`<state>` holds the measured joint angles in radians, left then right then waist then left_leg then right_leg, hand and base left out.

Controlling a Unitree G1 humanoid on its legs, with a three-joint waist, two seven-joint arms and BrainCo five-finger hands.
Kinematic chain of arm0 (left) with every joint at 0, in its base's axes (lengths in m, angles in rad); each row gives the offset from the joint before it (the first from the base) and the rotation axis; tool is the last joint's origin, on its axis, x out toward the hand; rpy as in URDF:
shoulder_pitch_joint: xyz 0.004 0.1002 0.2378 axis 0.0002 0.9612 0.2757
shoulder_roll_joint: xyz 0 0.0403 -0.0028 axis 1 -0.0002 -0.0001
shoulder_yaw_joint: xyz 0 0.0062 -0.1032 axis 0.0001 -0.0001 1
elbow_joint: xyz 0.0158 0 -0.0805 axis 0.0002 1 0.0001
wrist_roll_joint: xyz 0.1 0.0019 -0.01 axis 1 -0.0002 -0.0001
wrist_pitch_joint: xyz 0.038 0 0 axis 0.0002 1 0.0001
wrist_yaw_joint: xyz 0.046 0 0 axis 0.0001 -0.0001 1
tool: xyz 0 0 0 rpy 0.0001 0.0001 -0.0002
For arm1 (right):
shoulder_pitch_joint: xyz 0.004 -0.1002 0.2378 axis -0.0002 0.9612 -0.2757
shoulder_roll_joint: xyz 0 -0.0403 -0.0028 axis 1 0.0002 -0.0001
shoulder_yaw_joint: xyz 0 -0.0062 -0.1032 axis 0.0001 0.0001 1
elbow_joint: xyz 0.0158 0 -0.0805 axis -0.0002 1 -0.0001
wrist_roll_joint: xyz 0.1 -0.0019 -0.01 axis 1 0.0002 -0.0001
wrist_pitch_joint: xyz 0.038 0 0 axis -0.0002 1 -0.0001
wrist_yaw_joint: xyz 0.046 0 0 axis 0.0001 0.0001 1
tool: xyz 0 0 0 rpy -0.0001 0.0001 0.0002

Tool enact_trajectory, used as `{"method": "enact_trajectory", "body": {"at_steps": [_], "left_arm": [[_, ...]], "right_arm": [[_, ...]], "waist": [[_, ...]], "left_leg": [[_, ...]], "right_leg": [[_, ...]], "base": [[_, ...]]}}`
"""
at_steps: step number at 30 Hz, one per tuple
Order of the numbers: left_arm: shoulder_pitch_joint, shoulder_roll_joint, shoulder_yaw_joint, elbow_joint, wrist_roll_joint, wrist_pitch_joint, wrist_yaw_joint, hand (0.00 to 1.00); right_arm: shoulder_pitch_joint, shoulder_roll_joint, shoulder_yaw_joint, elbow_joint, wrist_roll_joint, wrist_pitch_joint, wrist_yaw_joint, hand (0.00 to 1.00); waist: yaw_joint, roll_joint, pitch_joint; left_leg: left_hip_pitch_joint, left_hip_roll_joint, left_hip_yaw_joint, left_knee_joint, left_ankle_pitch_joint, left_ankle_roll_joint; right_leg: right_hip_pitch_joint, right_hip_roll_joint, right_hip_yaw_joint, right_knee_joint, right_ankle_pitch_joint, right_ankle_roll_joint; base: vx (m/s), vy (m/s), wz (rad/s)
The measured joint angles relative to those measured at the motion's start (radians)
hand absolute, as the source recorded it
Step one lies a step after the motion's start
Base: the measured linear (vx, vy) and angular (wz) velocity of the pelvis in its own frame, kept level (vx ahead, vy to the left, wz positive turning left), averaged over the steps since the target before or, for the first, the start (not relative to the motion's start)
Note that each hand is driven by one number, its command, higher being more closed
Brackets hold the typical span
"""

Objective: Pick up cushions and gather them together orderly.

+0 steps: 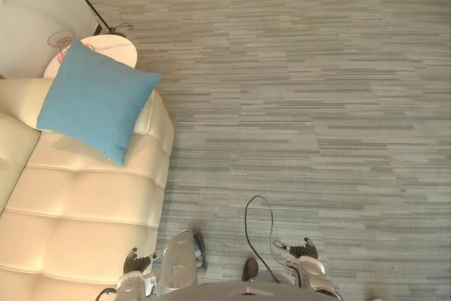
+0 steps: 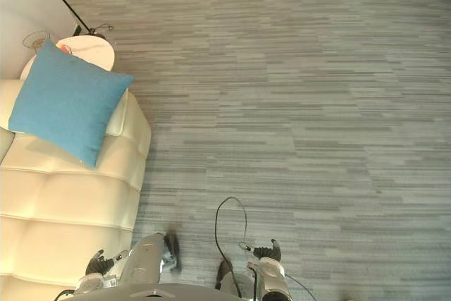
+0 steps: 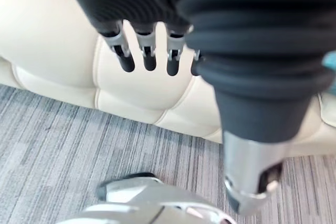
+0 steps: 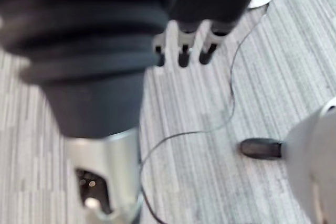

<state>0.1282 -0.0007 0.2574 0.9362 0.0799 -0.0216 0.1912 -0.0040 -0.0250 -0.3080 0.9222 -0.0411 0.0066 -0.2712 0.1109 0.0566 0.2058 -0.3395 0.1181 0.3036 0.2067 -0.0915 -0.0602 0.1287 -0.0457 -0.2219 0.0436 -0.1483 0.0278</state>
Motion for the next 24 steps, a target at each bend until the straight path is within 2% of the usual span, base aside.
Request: {"method": "enact_trajectory", "body": {"at_steps": [1,2,3,4,5,6,7,8,9,10,11,12,13,14,15,17,18,19,20,21,22,23,24], "left_arm": [[0.004,0.0,-0.005,0.015,0.0,0.0,-0.001,0.0],[0.005,0.014,-0.004,0.035,0.0,0.002,-0.001,0.0],[0.008,0.024,-0.003,0.04,0.001,0.002,-0.001,0.0],[0.014,0.041,-0.004,0.042,0.001,0.002,-0.002,0.0],[0.013,0.042,-0.005,0.052,0.001,0.002,-0.001,0.0],[0.012,0.046,-0.007,0.058,0.001,0.001,-0.002,0.0],[0.011,0.062,-0.033,0.068,0.001,0.004,-0.002,0.0],[0.011,0.072,-0.052,0.07,0.001,0.006,-0.002,0.0],[0.011,0.075,-0.062,0.07,0.001,0.006,-0.001,0.0],[0.007,0.075,-0.067,0.062,0.0,0.006,-0.002,0.0],[0.002,0.074,-0.069,0.06,0.0,0.006,-0.001,0.0],[-0.005,0.073,-0.075,0.055,-0.002,0.005,-0.001,0.0],[-0.009,0.073,-0.075,0.055,-0.004,0.005,-0.001,0.0],[-0.017,0.073,-0.073,0.055,-0.008,0.005,-0.001,0.0],[-0.026,0.072,-0.073,0.054,-0.009,0.004,-0.001,0.0],[-0.04,0.065,-0.072,0.054,-0.008,0.004,-0.001,0.0],[-0.046,0.062,-0.063,0.054,-0.008,0.003,-0.001,0.0],[-0.044,0.06,-0.039,0.054,-0.008,0.002,-0.001,0.0],[-0.044,0.055,-0.023,0.056,-0.008,0.002,-0.001,0.0],[-0.042,0.035,-0.003,0.056,-0.008,0.002,0.001,0.0],[-0.033,0.005,0.025,0.052,-0.007,-0.001,0.001,0.0],[-0.033,-0.001,0.034,0.052,-0.008,-0.001,0.0,0.0],[-0.035,-0.008,0.048,0.05,-0.008,-0.001,-0.002,0.0]], "right_arm": [[-0.002,-0.003,0.001,0.009,0.0,0.002,0.0,0.0],[-0.001,0.004,0.001,0.014,-0.001,0.004,0.001,0.0],[0.007,0.01,0.004,0.021,-0.001,0.005,0.001,0.0],[0.001,0.018,0.014,0.039,-0.003,0.005,0.002,0.0],[0.001,0.017,0.012,0.042,-0.004,0.009,0.002,0.0],[0.001,0.017,0.012,0.045,-0.004,0.01,0.002,0.0],[0.005,0.018,0.013,0.047,-0.005,0.011,0.005,0.0],[0.009,0.018,0.013,0.047,-0.005,0.011,0.006,0.0],[0.011,0.017,0.013,0.047,-0.005,0.011,0.006,0.0],[0.014,0.017,0.014,0.046,-0.005,0.011,0.007,0.0],[0.015,0.015,0.018,0.042,-0.005,0.01,0.008,0.0],[0.016,0.013,0.022,0.037,-0.005,0.008,0.008,0.0],[0.016,0.013,0.021,0.036,-0.005,0.007,0.008,0.0],[0.022,0.014,0.019,0.035,-0.002,0.007,0.009,0.0],[0.025,0.017,0.009,0.029,-0.003,0.0,0.009,0.0],[0.027,0.016,0.004,0.026,-0.004,-0.003,0.009,0.0],[0.026,0.018,-0.006,0.029,-0.004,-0.002,0.009,0.0],[0.029,0.024,-0.018,0.032,-0.003,-0.001,0.009,0.0],[0.029,0.025,-0.019,0.032,-0.003,-0.001,0.009,0.0],[0.03,0.022,-0.019,0.03,-0.005,-0.002,0.01,0.0],[0.03,0.008,-0.023,0.026,-0.006,-0.003,0.01,0.0],[0.03,0.006,-0.026,0.024,-0.005,-0.002,0.009,0.0],[0.032,0.001,-0.026,0.023,-0.005,-0.002,0.009,0.0]], "waist": [[0.009,0.0,-0.002],[0.017,-0.022,-0.016],[0.017,-0.038,-0.029],[0.015,-0.073,-0.05],[0.018,-0.072,-0.05],[0.016,-0.074,-0.049],[-0.003,-0.082,-0.052],[-0.023,-0.087,-0.051],[-0.029,-0.087,-0.051],[-0.039,-0.083,-0.048],[-0.038,-0.081,-0.047],[-0.04,-0.069,-0.04],[-0.044,-0.069,-0.04],[-0.052,-0.07,-0.041],[-0.056,-0.069,-0.04],[-0.058,-0.059,-0.037],[-0.053,-0.062,-0.038],[-0.049,-0.074,-0.043],[-0.049,-0.081,-0.044],[-0.052,-0.055,-0.04],[-0.043,-0.033,-0.05],[-0.043,-0.027,-0.049],[-0.044,-0.016,-0.048]], "left_leg": [[0.003,-0.004,-0.002,-0.012,0.082,0.015],[0.019,-0.03,-0.003,-0.01,0.145,0.068],[0.017,-0.047,-0.007,0.002,0.141,0.089],[0.005,-0.071,-0.004,0.054,0.082,0.119],[0.018,-0.071,-0.004,0.105,0.029,0.13],[0.035,-0.077,-0.004,0.114,0.009,0.133],[0.083,-0.101,-0.02,0.123,-0.029,0.139],[0.139,-0.126,-0.039,0.117,-0.046,0.146],[0.168,-0.136,-0.057,0.107,-0.051,0.147],[0.242,-0.153,-0.088,0.063,-0.055,0.153],[0.293,-0.157,-0.107,0.027,-0.055,0.153],[0.347,-0.158,-0.139,-0.015,-0.055,0.153],[0.364,-0.157,-0.156,-0.025,-0.055,0.153],[0.386,-0.157,-0.197,-0.038,-0.055,0.153],[0.402,-0.154,-0.245,-0.049,-0.062,0.142],[0.411,-0.141,-0.307,-0.054,-0.088,0.119],[0.413,-0.139,-0.341,-0.053,-0.096,0.106],[0.417,-0.144,-0.394,-0.044,-0.119,0.078],[0.417,-0.144,-0.419,-0.032,-0.132,0.069],[0.415,-0.124,-0.448,0.0,-0.158,0.053],[0.399,-0.095,-0.45,0.056,-0.173,0.033],[0.373,-0.089,-0.444,0.108,-0.175,0.03],[0.311,-0.075,-0.422,0.24,-0.175,0.015]], "right_leg": [[0.031,-0.004,0.012,-0.008,-0.023,0.019],[0.056,-0.029,0.019,-0.01,-0.05,0.014],[0.058,-0.045,0.022,0.001,-0.062,0.012],[0.027,-0.076,0.033,0.084,-0.072,0.008],[-0.029,-0.095,0.061,0.258,-0.071,0.013],[-0.058,-0.109,0.071,0.351,-0.064,0.037],[-0.136,-0.144,0.085,0.596,-0.031,0.13],[-0.193,-0.164,0.089,0.781,-0.022,0.152],[-0.218,-0.17,0.084,0.85,-0.026,0.151],[-0.276,-0.174,0.055,0.946,-0.053,0.116],[-0.31,-0.17,0.03,0.943,-0.078,0.099],[-0.342,-0.151,0.003,0.855,-0.115,0.075],[-0.353,-0.143,-0.004,0.793,-0.124,0.069],[-0.367,-0.121,0.008,0.635,-0.126,0.063],[-0.384,-0.091,0.059,0.481,-0.106,0.063],[-0.386,-0.064,0.141,0.325,-0.039,0.068],[-0.379,-0.058,0.195,0.229,0.02,0.074],[-0.36,-0.065,0.237,0.145,0.097,0.077],[-0.348,-0.071,0.237,0.149,0.144,0.079],[-0.332,-0.061,0.199,0.182,0.15,0.069],[-0.327,-0.054,0.141,0.224,0.098,0.051],[-0.315,-0.057,0.118,0.235,0.081,0.042],[-0.292,-0.06,0.069,0.247,0.055,0.033]], "base": [[0.53,0.248,-0.21],[0.54,0.244,-0.19],[0.44,0.154,-0.08],[0.56,0.208,-0.02],[0.56,0.223,0.02],[0.55,0.256,0.2],[0.57,0.241,0.5],[0.58,0.222,0.61],[0.65,0.185,0.72],[0.55,0.114,0.59],[0.58,0.082,0.75],[0.36,0.01,0.64],[0.33,-0.035,0.89],[0.33,-0.092,1.06],[0.39,-0.16,1.25],[0.32,-0.198,0.99],[0.31,-0.28,1.08],[0.31,-0.323,1.12],[0.28,-0.385,1.18],[0.26,-0.365,1.08],[0.26,-0.325,1.07],[0.26,-0.266,1.16],[0.23,-0.294,1.33]]}}
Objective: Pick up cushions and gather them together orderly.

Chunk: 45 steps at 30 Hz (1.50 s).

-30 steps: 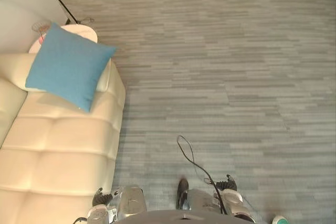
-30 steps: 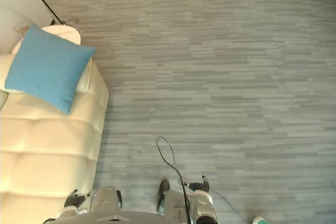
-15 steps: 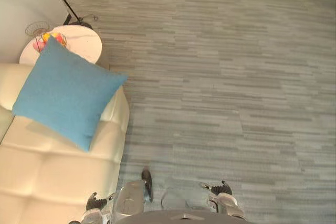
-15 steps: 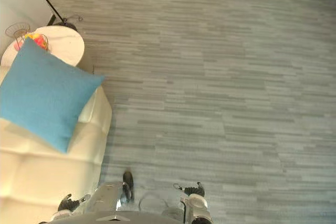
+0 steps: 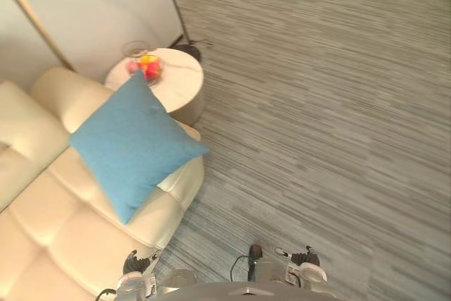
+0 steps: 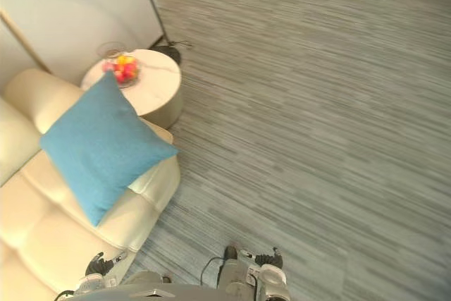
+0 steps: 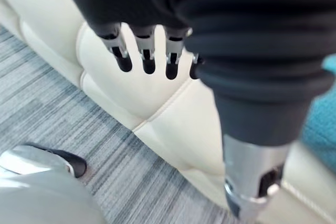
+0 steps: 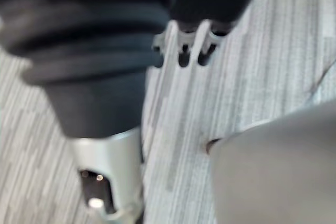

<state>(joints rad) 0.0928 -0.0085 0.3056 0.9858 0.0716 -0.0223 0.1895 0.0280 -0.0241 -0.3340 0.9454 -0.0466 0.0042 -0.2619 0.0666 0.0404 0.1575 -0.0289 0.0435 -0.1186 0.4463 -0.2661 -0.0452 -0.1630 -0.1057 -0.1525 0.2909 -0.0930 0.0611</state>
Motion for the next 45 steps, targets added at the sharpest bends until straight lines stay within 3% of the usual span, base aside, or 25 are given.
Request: {"method": "enact_trajectory", "body": {"at_steps": [1,3,5,6,7,8,12,14,17,19,21,23,24,25,27,29,32,33,36,38,39,41,45], "left_arm": [[0.001,-0.008,0.02,-0.016,-0.01,0.0,0.001,0.0],[0.002,-0.001,0.023,-0.036,-0.021,0.0,0.0,0.0],[0.012,0.001,0.005,-0.037,-0.03,0.0,0.0,0.0],[0.012,0.001,0.004,-0.037,-0.03,0.001,0.0,0.0],[0.011,-0.001,0.002,-0.034,-0.029,0.001,0.001,0.0],[0.007,0.008,-0.005,-0.032,-0.029,0.001,0.0,0.0],[0.011,0.045,-0.033,-0.031,-0.029,0.002,-0.001,0.0],[0.012,0.047,-0.035,-0.031,-0.029,0.002,0.0,0.0],[0.02,0.058,-0.036,-0.001,-0.03,0.002,0.0,0.0],[0.025,0.07,-0.036,0.02,-0.03,0.003,0.0,0.0],[0.036,0.07,-0.051,0.021,-0.03,0.002,0.0,0.0],[0.044,0.073,-0.056,0.027,-0.029,0.003,0.0,0.0],[0.05,0.081,-0.069,0.027,-0.029,0.003,-0.001,0.0],[0.051,0.085,-0.071,0.026,-0.029,0.003,-0.001,0.0],[0.045,0.098,-0.072,0.027,-0.03,0.003,0.0,0.0],[0.044,0.096,-0.073,0.027,-0.03,0.003,0.0,0.0],[0.041,0.095,-0.073,0.028,-0.03,0.003,0.001,0.0],[0.04,0.095,-0.072,0.029,-0.03,0.003,0.003,0.0],[0.039,0.094,-0.069,0.031,-0.031,0.003,0.004,0.0],[0.034,0.086,-0.062,0.044,-0.032,0.002,0.006,0.0],[0.032,0.064,-0.049,0.052,-0.032,0.002,0.006,0.0],[0.032,0.056,-0.04,0.057,-0.036,0.001,0.007,0.0],[0.035,0.051,-0.036,0.064,-0.045,0.001,0.001,0.0]], "right_arm": [[0.0,-0.001,0.006,-0.011,0.0,0.001,-0.001,0.0],[0.016,0.004,0.017,-0.016,0.001,0.0,0.0,0.0],[0.019,0.007,0.012,-0.029,0.002,0.0,-0.001,0.0],[0.018,0.007,0.01,-0.032,0.002,0.0,-0.001,0.0],[0.018,0.007,0.007,-0.033,0.002,0.0,0.0,0.0],[0.017,0.012,0.004,-0.031,0.003,0.0,0.0,0.0],[0.013,0.056,-0.004,-0.025,0.003,0.0,0.001,0.0],[0.013,0.056,-0.006,-0.026,0.002,0.0,0.001,0.0],[0.011,0.055,-0.023,-0.02,0.001,0.0,0.007,0.0],[0.022,0.052,-0.025,-0.014,0.001,0.0,0.016,0.0],[0.059,0.042,-0.022,-0.014,0.002,0.0,0.023,0.0],[0.049,0.035,-0.017,-0.017,0.001,0.0,0.033,0.0],[0.046,0.033,0.003,-0.014,0.0,0.0,0.034,0.0],[0.048,0.035,0.012,-0.011,0.0,0.0,0.035,0.0],[0.039,0.051,0.017,0.016,0.0,0.0,0.036,0.0],[0.039,0.049,0.016,0.016,0.001,-0.001,0.036,0.0],[0.037,0.048,0.017,0.016,0.0,0.002,0.037,0.0],[0.038,0.048,0.016,0.016,0.001,0.003,0.038,0.0],[0.038,0.048,0.014,0.018,0.0,0.008,0.038,0.0],[0.035,0.043,0.012,0.023,0.0,0.014,0.04,0.0],[0.028,0.022,0.01,0.023,-0.001,0.013,0.04,0.0],[0.026,0.016,0.01,0.023,-0.001,0.013,0.04,0.0],[0.026,0.007,0.005,0.035,0.0,0.01,0.04,0.0]], "waist": [[0.009,0.007,0.002],[0.024,0.0,0.002],[0.024,-0.002,0.001],[0.023,-0.002,0.001],[0.02,0.001,-0.001],[0.023,-0.002,-0.005],[0.045,-0.057,-0.004],[0.043,-0.064,-0.008],[0.036,-0.08,-0.018],[0.024,-0.096,-0.016],[0.003,-0.103,-0.018],[-0.002,-0.098,-0.022],[-0.014,-0.076,-0.025],[-0.016,-0.081,-0.027],[-0.013,-0.103,-0.038],[-0.015,-0.1,-0.037],[-0.013,-0.099,-0.037],[-0.016,-0.097,-0.036],[-0.014,-0.098,-0.037],[-0.014,-0.097,-0.046],[-0.02,-0.059,-0.051],[-0.019,-0.043,-0.052],[-0.023,-0.042,-0.052]], "left_leg": [[-0.104,0.045,0.084,0.188,0.017,-0.041],[-0.156,0.113,0.221,0.273,0.023,-0.028],[-0.162,0.163,0.405,0.157,0.035,0.004],[-0.16,0.164,0.439,0.11,0.05,0.013],[-0.164,0.159,0.476,0.035,0.095,0.022],[-0.154,0.127,0.469,-0.03,0.098,0.03],[-0.162,0.061,0.412,-0.088,0.139,0.037],[-0.156,0.047,0.41,-0.108,0.157,0.033],[-0.051,-0.034,0.405,-0.332,0.258,0.067],[0.001,-0.075,0.418,-0.397,0.265,0.094],[0.018,-0.089,0.421,-0.376,0.231,0.101],[0.031,-0.086,0.41,-0.38,0.222,0.113],[0.047,-0.068,0.383,-0.379,0.222,0.115],[0.048,-0.062,0.372,-0.381,0.22,0.117],[0.05,-0.043,0.328,-0.387,0.219,0.118],[0.05,-0.031,0.3,-0.391,0.217,0.114],[0.049,-0.028,0.273,-0.391,0.208,0.1],[0.048,-0.028,0.256,-0.381,0.204,0.08],[0.049,-0.035,0.223,-0.357,0.189,0.057],[0.053,-0.028,0.197,-0.348,0.181,0.044],[0.057,-0.002,0.167,-0.35,0.177,0.026],[0.06,0.01,0.155,-0.349,0.174,0.013],[0.037,0.039,0.164,-0.253,0.147,-0.033]], "right_leg": [[0.043,-0.001,-0.073,0.005,-0.021,-0.012],[0.093,-0.002,-0.15,-0.002,-0.043,-0.024],[0.15,-0.016,-0.254,-0.037,-0.047,-0.019],[0.157,-0.021,-0.275,-0.039,-0.05,-0.015],[0.162,-0.026,-0.304,-0.033,-0.056,-0.004],[0.159,-0.032,-0.321,-0.035,-0.057,0.001],[0.177,-0.059,-0.337,-0.051,-0.058,0.002],[0.182,-0.073,-0.346,-0.054,-0.058,0.002],[0.192,-0.119,-0.354,-0.048,-0.081,0.039],[0.197,-0.163,-0.368,-0.004,-0.118,0.053],[0.207,-0.205,-0.377,0.098,-0.124,0.08],[0.13,-0.223,-0.297,0.264,-0.077,0.021],[0.086,-0.207,-0.239,0.338,-0.038,-0.014],[0.079,-0.197,-0.219,0.335,-0.048,-0.013],[0.057,-0.125,-0.149,0.25,-0.108,0.01],[0.042,-0.065,-0.09,0.111,-0.106,0.021],[0.034,-0.02,-0.054,-0.012,-0.053,0.018],[0.056,0.007,-0.047,-0.051,-0.026,0.006],[0.099,0.025,-0.04,-0.102,0.049,-0.017],[0.124,0.032,-0.05,-0.093,0.018,-0.02],[0.134,0.056,-0.063,-0.082,0.002,-0.021],[0.144,0.068,-0.071,-0.083,-0.001,-0.023],[0.198,0.088,-0.085,-0.119,-0.008,-0.032]], "base": [[0.21,-0.286,1.28],[0.14,-0.183,1.09],[0.15,-0.125,1.26],[0.16,-0.026,1.19],[0.15,0.029,1.05],[0.16,0.069,0.98],[0.07,0.069,0.66],[0.0,0.045,0.43],[-0.08,0.034,0.25],[-0.05,0.06,0.26],[0.01,0.058,0.32],[-0.01,0.08,0.21],[0.06,0.081,0.32],[0.11,0.046,0.46],[0.12,-0.003,0.43],[0.1,-0.008,0.39],[0.13,-0.053,0.27],[0.16,-0.095,0.26],[0.21,-0.157,0.36],[0.23,-0.193,0.45],[0.24,-0.223,0.42],[0.14,-0.147,0.28],[0.06,-0.127,0.17]]}}
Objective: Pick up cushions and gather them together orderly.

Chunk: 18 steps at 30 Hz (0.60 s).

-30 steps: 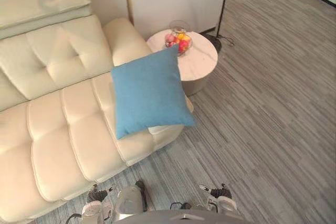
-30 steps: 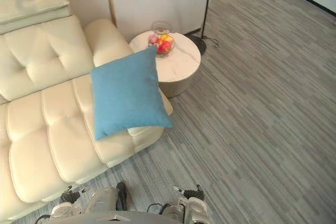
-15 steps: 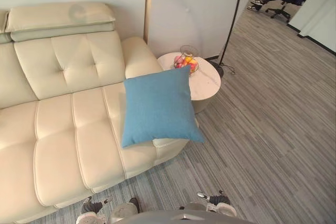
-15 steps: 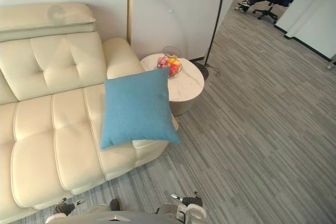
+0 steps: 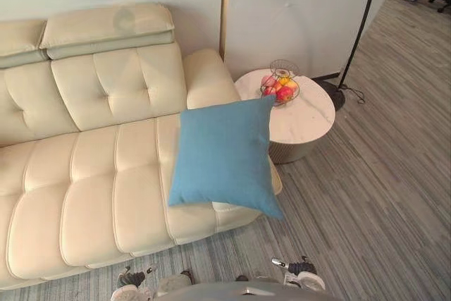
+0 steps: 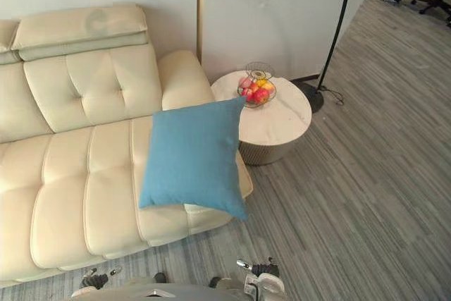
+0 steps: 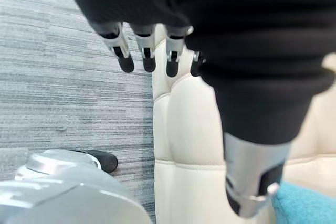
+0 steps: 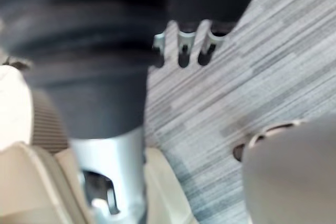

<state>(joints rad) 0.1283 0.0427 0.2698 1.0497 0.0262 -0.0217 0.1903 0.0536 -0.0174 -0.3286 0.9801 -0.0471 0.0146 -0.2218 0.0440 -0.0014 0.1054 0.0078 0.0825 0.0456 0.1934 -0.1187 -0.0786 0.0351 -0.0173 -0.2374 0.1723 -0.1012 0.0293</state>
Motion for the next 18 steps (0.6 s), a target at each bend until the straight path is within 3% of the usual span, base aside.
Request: {"method": "enact_trajectory", "body": {"at_steps": [3,5,6,8,11,15,18], "left_arm": [[-0.004,0.003,-0.029,-0.005,-0.003,-0.001,-0.002,0.0],[-0.006,0.016,-0.072,-0.006,-0.004,-0.001,-0.007,0.0],[-0.009,0.024,-0.085,-0.007,-0.004,-0.001,-0.011,0.0],[-0.008,0.036,-0.095,-0.013,-0.004,-0.003,-0.02,0.0],[0.004,0.038,-0.094,-0.011,-0.006,-0.002,-0.022,0.0],[0.013,0.041,-0.094,-0.007,-0.003,-0.002,-0.023,0.0],[0.02,0.046,-0.095,-0.006,-0.003,0.0,-0.023,0.0]], "right_arm": [[0.001,-0.012,-0.001,0.018,0.0,-0.002,0.0,0.0],[0.004,-0.013,-0.018,0.018,0.002,0.001,-0.001,0.0],[0.005,-0.012,-0.018,0.019,0.001,0.002,-0.001,0.0],[0.0,-0.002,0.0,0.019,0.001,0.002,-0.001,0.0],[-0.003,0.001,0.008,0.019,0.0,0.002,0.0,0.0],[-0.002,-0.002,0.027,0.018,-0.001,0.002,0.0,0.0],[-0.01,-0.01,0.052,0.016,-0.003,0.001,0.0,0.0]], "waist": [[0.006,0.003,0.0],[0.006,0.002,0.001],[0.006,0.005,-0.001],[0.021,-0.015,0.005],[0.031,-0.022,0.014],[0.026,-0.023,0.016],[0.004,-0.025,0.016]], "left_leg": [[-0.066,0.012,0.095,0.103,-0.035,-0.004],[-0.061,0.004,0.1,0.058,-0.035,0.0],[-0.052,-0.006,0.105,0.011,-0.013,0.024],[-0.032,-0.022,0.128,-0.06,0.03,0.043],[-0.013,-0.027,0.179,-0.073,0.039,0.056],[0.016,-0.031,0.245,-0.076,0.023,0.069],[0.015,-0.048,0.252,-0.093,0.031,0.071]], "right_leg": [[0.008,-0.001,0.01,-0.03,-0.006,-0.016],[-0.007,-0.005,0.01,-0.03,0.0,-0.016],[-0.013,-0.01,0.011,-0.042,0.011,-0.011],[-0.023,-0.013,0.035,-0.087,0.052,-0.004],[-0.032,-0.016,0.082,-0.099,0.079,0.001],[-0.057,-0.021,0.144,-0.077,0.077,0.013],[-0.081,-0.042,0.139,-0.055,0.07,0.023]], "base": [[-0.05,-0.012,-0.07],[-0.08,0.072,0.07],[-0.1,0.075,0.03],[-0.08,0.067,-0.21],[-0.06,0.072,-0.53],[-0.1,0.049,-0.49],[-0.08,0.057,-0.09]]}}
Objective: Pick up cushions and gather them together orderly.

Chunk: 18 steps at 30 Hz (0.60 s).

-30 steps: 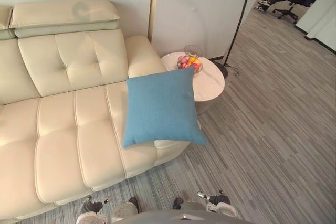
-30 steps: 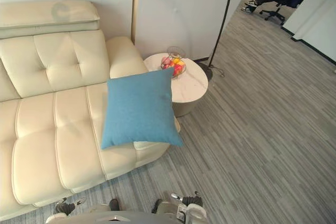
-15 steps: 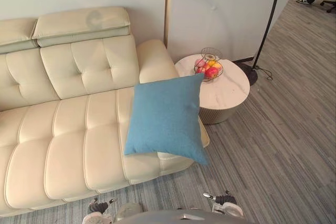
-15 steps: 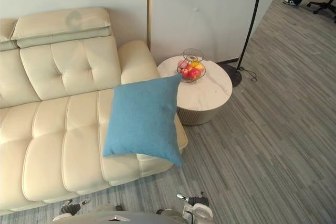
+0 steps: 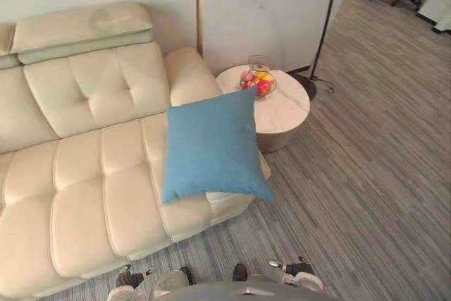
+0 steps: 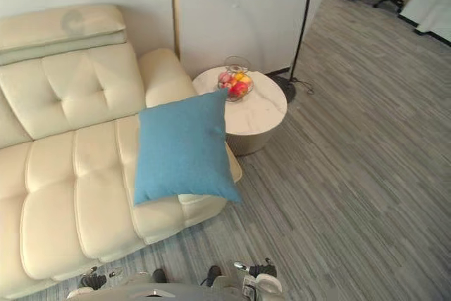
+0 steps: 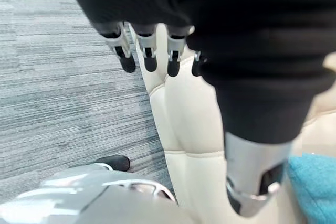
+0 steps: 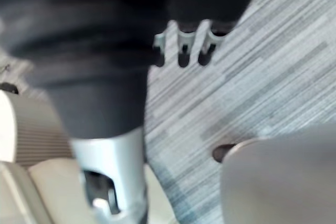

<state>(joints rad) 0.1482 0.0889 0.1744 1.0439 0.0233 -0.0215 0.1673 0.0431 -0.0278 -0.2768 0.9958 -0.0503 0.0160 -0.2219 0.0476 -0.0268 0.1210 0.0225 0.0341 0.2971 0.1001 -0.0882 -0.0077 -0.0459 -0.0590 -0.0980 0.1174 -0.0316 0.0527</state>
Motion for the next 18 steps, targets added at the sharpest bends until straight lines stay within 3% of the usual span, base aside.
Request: {"method": "enact_trajectory", "body": {"at_steps": [11,18], "left_arm": [[0.0,0.008,-0.002,-0.019,-0.003,-0.001,0.002,0.0],[-0.028,0.023,-0.03,-0.165,-0.022,-0.009,0.001,0.0]], "right_arm": [[-0.004,-0.021,-0.041,-0.01,0.001,0.004,-0.005,0.0],[-0.019,-0.127,-0.061,-0.299,0.001,-0.002,-0.007,0.0]], "waist": [[0.001,-0.003,-0.017],[-0.014,-0.002,-0.022]], "left_leg": [[0.035,-0.073,-0.055,-0.139,0.069,0.046],[0.035,-0.091,-0.07,-0.162,0.081,0.055]], "right_leg": [[0.052,-0.04,-0.044,-0.107,0.055,0.034],[0.054,-0.046,-0.052,-0.115,0.057,0.036]], "base": [[0.02,0.067,0.16],[0.04,0.031,0.05]]}}
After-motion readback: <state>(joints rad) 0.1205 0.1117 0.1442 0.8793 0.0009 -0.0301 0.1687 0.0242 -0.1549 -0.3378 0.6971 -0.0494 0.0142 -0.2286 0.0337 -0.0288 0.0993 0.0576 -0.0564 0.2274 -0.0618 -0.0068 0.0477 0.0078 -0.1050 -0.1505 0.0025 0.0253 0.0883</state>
